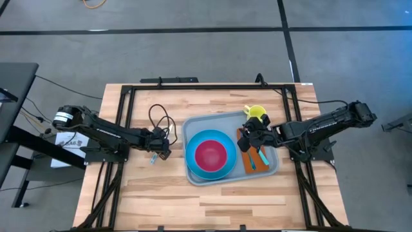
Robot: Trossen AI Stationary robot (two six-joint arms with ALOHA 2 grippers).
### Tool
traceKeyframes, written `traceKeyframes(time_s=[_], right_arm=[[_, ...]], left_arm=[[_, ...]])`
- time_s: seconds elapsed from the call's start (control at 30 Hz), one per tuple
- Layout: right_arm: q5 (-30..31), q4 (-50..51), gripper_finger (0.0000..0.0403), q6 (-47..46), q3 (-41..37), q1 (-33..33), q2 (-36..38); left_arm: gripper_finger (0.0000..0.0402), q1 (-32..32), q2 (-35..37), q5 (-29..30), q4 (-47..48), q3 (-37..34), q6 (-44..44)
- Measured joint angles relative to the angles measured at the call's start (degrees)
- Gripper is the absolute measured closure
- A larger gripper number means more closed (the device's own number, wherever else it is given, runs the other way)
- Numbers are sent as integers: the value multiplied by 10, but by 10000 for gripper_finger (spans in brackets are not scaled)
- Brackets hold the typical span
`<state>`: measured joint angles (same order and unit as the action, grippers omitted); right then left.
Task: Set up tray
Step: Put the green knife on the brown napkin to the left of the green spoon
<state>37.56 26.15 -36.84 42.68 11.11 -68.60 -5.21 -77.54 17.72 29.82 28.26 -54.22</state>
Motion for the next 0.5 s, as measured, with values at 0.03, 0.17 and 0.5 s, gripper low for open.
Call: traceKeyframes(time_s=[0.03, 0.17, 0.5], right_arm=[[0, 0, 289, 0, 0, 0, 0], [0, -3, 289, 12, 0, -2, 0], [2, -120, 289, 127, 0, 4, 0]], left_arm=[[329, 0, 0, 0, -1, 0, 0], [361, -6, -1, 2, -22, -2, 21], [396, -41, -5, 65, 59, 81, 21]])
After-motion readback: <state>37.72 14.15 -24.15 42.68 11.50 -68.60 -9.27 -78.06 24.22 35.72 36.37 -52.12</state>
